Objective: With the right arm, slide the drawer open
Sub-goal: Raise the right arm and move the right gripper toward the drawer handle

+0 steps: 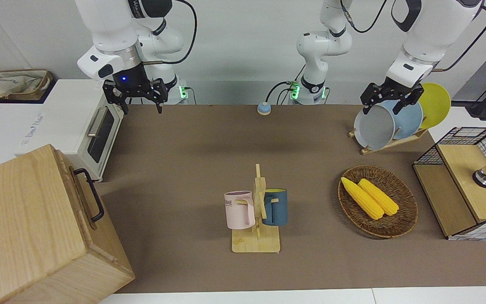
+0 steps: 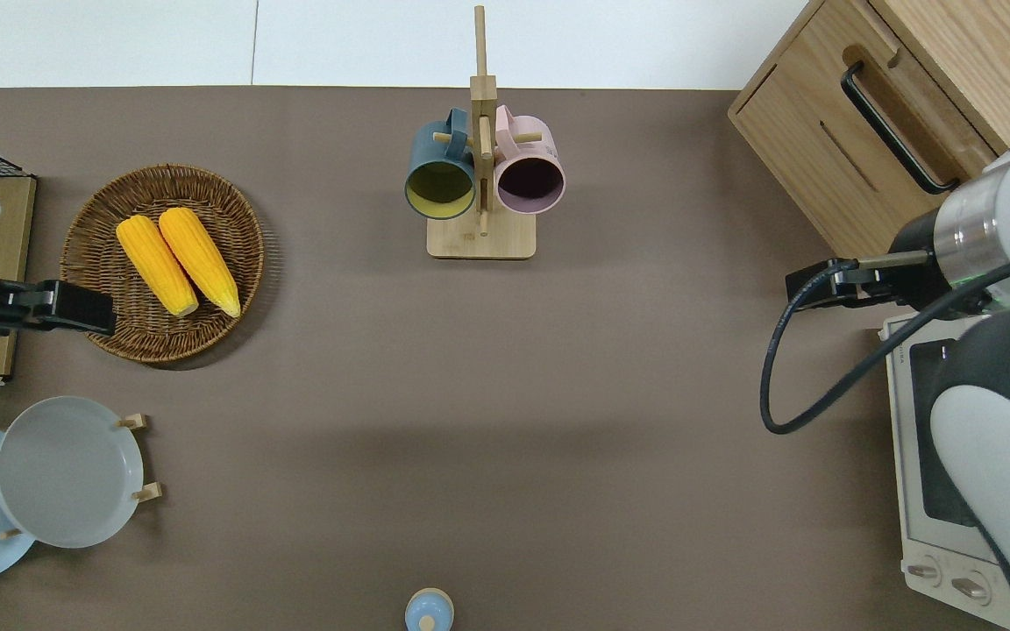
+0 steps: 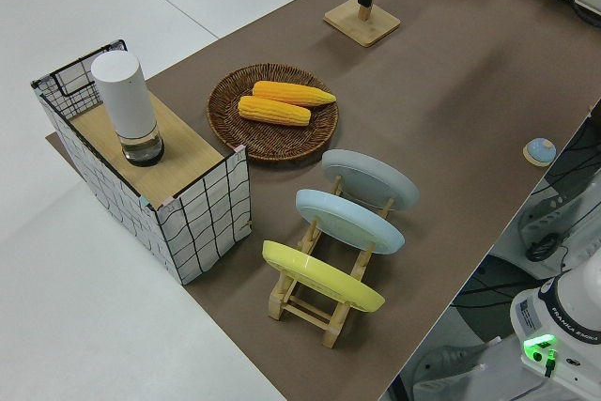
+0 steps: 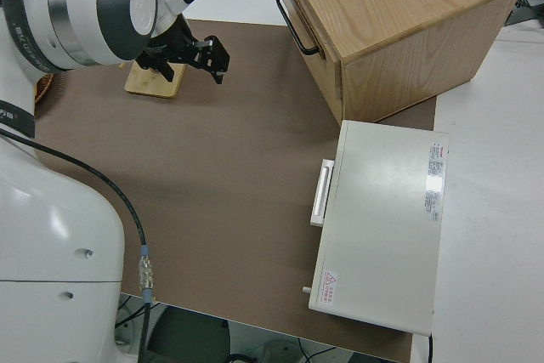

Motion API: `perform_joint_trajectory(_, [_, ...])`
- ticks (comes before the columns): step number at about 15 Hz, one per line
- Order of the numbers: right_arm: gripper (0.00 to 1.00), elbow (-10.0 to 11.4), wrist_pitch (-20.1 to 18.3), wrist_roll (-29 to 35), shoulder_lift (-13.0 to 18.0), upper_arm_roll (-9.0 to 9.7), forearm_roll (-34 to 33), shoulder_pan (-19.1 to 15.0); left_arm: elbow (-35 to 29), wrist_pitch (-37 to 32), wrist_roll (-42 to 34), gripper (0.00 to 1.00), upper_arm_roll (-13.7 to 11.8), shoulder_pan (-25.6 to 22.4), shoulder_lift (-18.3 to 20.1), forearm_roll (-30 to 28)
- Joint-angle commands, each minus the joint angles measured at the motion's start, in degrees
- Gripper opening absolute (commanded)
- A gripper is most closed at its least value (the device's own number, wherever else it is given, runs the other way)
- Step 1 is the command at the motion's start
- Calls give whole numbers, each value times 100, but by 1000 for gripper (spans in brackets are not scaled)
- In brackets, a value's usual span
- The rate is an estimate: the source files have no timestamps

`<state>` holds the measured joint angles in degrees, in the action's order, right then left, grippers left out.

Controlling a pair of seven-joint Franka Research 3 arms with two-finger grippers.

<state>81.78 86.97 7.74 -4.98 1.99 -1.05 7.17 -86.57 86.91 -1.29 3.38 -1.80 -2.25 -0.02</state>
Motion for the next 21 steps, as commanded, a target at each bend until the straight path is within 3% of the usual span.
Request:
perform_joint_trajectory(1, [985, -39, 31, 51, -73, 47, 87, -23, 149, -113, -56, 993, 40, -31, -65, 98])
perform_joint_trajectory(19, [983, -39, 39, 43, -56, 56, -1, 65, 140, -113, -56, 993, 40, -31, -74, 98])
perform_joint_trajectory(21, [983, -39, 22, 43, -56, 109, -280, 108, 140, -113, -56, 993, 40, -31, -65, 98])
